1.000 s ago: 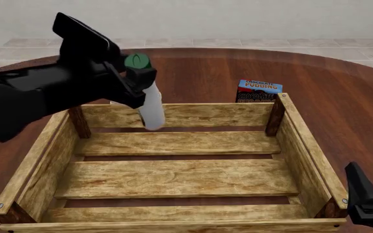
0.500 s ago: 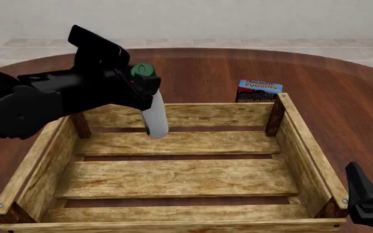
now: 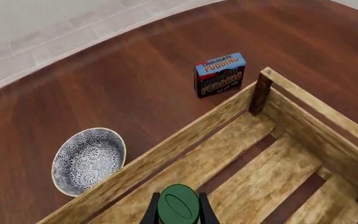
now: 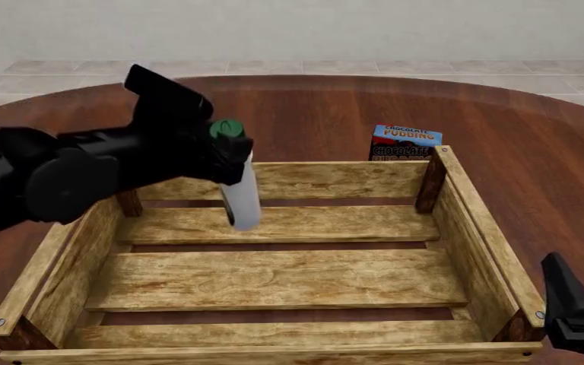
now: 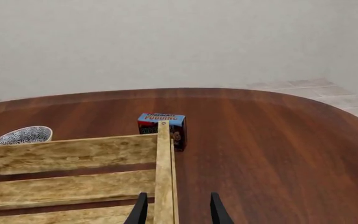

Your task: Pick up the salad dressing and put it in the tray.

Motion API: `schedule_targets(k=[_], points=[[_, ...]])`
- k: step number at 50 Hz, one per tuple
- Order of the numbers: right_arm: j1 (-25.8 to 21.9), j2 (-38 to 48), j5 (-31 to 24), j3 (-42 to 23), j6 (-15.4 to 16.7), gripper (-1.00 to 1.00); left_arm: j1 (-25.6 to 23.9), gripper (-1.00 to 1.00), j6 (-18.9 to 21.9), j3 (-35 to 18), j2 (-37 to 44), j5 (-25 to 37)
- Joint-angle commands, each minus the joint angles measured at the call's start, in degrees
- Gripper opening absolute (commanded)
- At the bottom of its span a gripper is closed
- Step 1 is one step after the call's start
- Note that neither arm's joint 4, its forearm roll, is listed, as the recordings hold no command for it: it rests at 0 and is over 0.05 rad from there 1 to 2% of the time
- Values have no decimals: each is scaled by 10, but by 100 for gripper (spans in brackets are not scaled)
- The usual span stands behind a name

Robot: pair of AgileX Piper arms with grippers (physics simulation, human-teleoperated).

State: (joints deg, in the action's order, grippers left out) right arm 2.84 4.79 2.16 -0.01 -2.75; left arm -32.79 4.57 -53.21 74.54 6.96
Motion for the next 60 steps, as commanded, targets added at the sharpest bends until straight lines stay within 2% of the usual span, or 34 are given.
schedule_targets(k=[1,60], points=[[1,0,0,0,0,100,7,-100,9,7,7,-10],[2,-8,-7,0,0,100,8,-100,-27,69,56,-72]])
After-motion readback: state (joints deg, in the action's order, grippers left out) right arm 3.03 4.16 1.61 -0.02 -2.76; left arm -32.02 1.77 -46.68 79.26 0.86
